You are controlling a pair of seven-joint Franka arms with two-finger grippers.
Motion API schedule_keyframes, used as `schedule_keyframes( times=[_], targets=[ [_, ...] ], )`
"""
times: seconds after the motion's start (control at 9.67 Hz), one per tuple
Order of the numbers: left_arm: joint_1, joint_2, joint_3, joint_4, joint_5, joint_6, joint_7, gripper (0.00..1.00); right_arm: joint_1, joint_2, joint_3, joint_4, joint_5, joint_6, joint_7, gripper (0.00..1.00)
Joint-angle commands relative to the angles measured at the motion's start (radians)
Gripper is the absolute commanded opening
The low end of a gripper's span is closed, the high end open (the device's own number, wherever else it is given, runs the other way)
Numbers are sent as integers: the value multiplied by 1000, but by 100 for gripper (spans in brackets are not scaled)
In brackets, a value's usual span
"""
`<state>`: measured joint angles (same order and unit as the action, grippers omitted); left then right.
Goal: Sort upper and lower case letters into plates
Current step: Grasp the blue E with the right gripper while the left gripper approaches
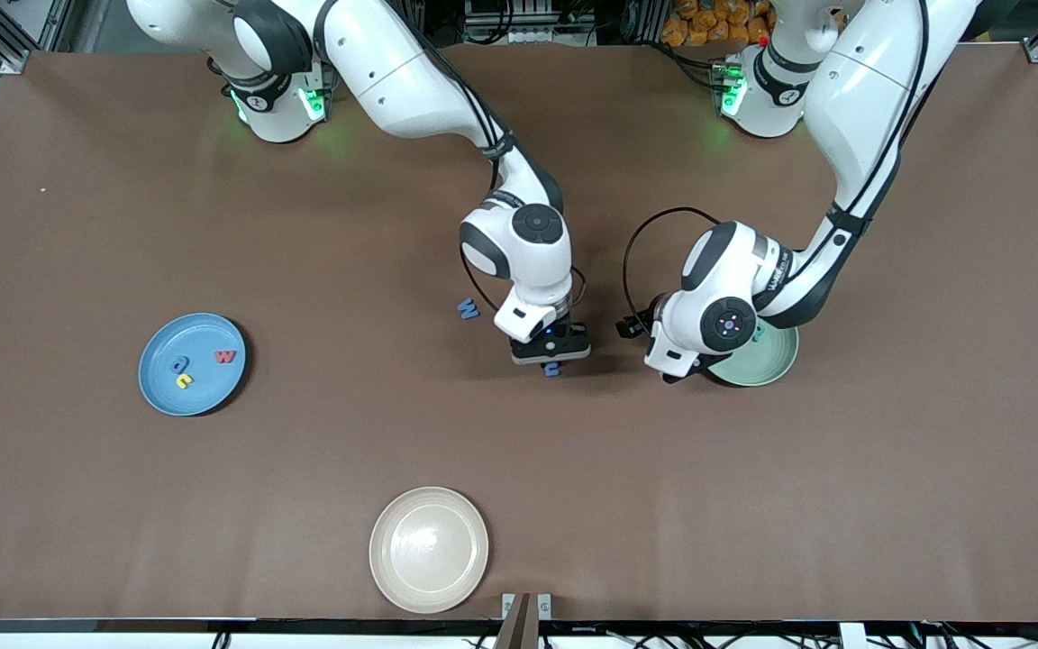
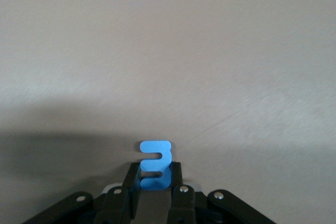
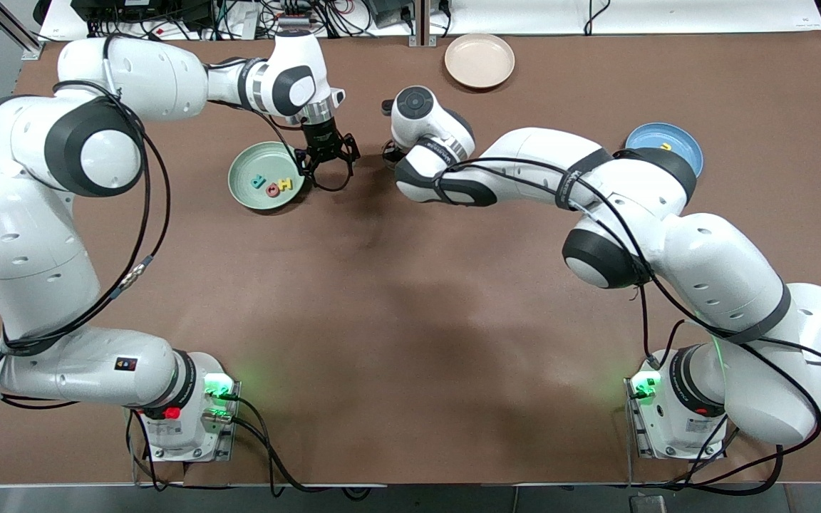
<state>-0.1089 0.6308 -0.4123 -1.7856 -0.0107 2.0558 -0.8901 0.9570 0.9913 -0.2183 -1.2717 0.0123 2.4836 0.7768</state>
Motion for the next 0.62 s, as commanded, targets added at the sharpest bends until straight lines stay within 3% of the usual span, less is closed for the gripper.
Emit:
schedule_keyframes(
  times=[0.0, 0.31, 0.52],
  targets=[
    [-38, -3, 4, 21, 23, 1, 5, 100, -38, -71, 10, -47, -18, -64, -60, 0],
    [-122, 4, 4, 89, 58, 1, -10, 100, -96, -131, 11, -57, -9, -197, -212, 0],
    [-233, 1, 15, 164, 63, -2, -12, 100, -154, -202, 19, -130, -2, -219, -356, 0]
  ],
)
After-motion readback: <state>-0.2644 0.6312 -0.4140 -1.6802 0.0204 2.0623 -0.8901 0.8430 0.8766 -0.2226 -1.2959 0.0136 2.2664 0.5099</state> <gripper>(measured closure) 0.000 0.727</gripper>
